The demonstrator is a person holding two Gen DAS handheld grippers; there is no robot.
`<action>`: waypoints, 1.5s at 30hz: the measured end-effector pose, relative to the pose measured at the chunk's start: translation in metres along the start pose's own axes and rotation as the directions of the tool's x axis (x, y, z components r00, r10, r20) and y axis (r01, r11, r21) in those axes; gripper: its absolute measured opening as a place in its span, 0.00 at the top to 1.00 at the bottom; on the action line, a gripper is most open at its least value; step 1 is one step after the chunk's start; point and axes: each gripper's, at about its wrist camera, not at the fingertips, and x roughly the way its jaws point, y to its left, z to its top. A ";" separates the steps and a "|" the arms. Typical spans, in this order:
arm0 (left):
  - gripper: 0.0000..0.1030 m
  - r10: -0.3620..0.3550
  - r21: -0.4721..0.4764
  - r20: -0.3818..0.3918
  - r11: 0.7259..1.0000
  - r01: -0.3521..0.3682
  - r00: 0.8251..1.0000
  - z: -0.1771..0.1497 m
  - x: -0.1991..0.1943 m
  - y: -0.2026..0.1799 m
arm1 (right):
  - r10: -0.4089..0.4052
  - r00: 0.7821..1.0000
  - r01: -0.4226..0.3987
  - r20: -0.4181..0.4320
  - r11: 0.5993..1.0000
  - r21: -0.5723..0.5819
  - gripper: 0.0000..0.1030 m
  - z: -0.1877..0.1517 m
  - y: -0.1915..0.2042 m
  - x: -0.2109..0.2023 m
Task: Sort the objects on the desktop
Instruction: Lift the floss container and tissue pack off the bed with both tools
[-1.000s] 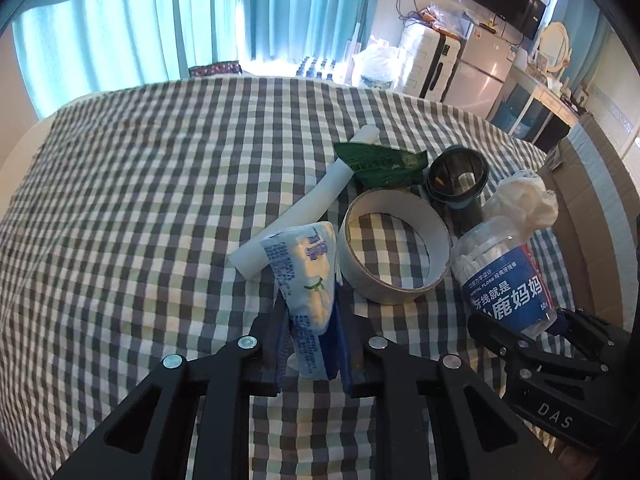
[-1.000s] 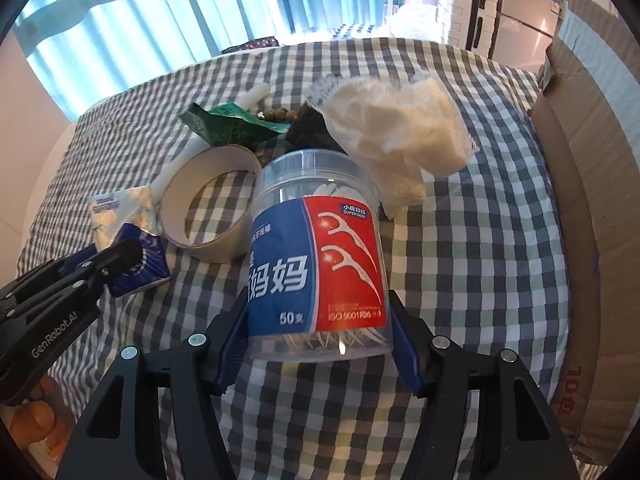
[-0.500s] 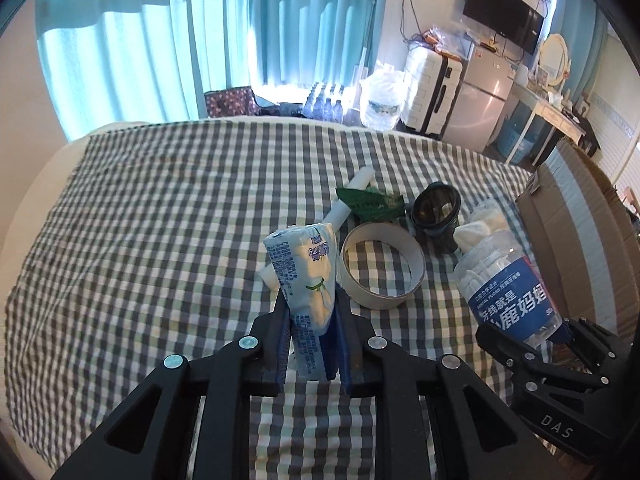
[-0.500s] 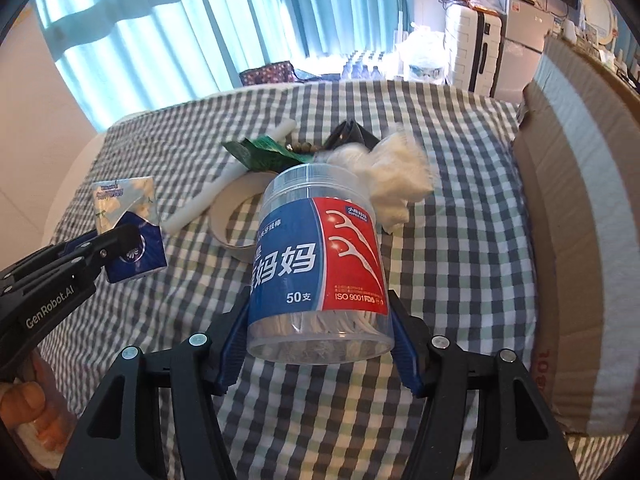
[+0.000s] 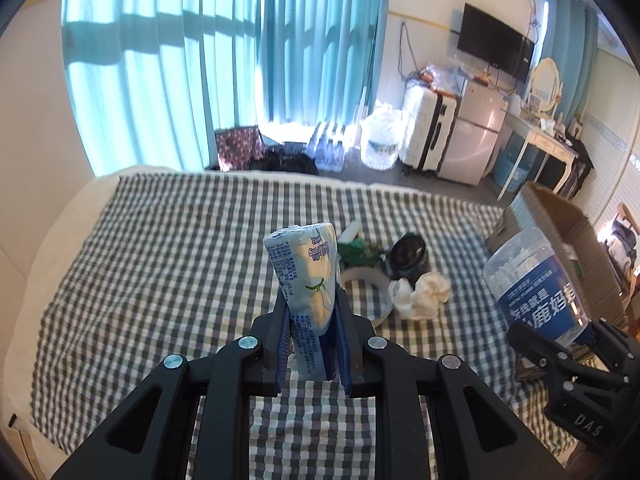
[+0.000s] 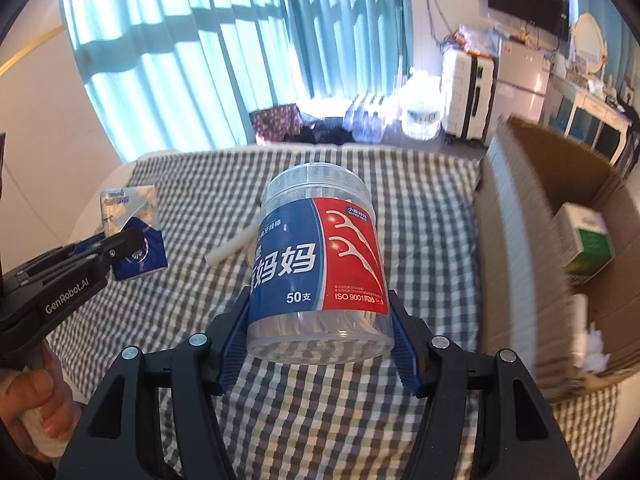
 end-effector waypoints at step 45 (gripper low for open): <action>0.81 -0.042 0.038 0.249 0.999 0.034 0.968 0.028 -0.140 -0.028 | -0.010 0.939 0.024 0.343 0.999 -0.038 0.41 0.008 0.018 -0.195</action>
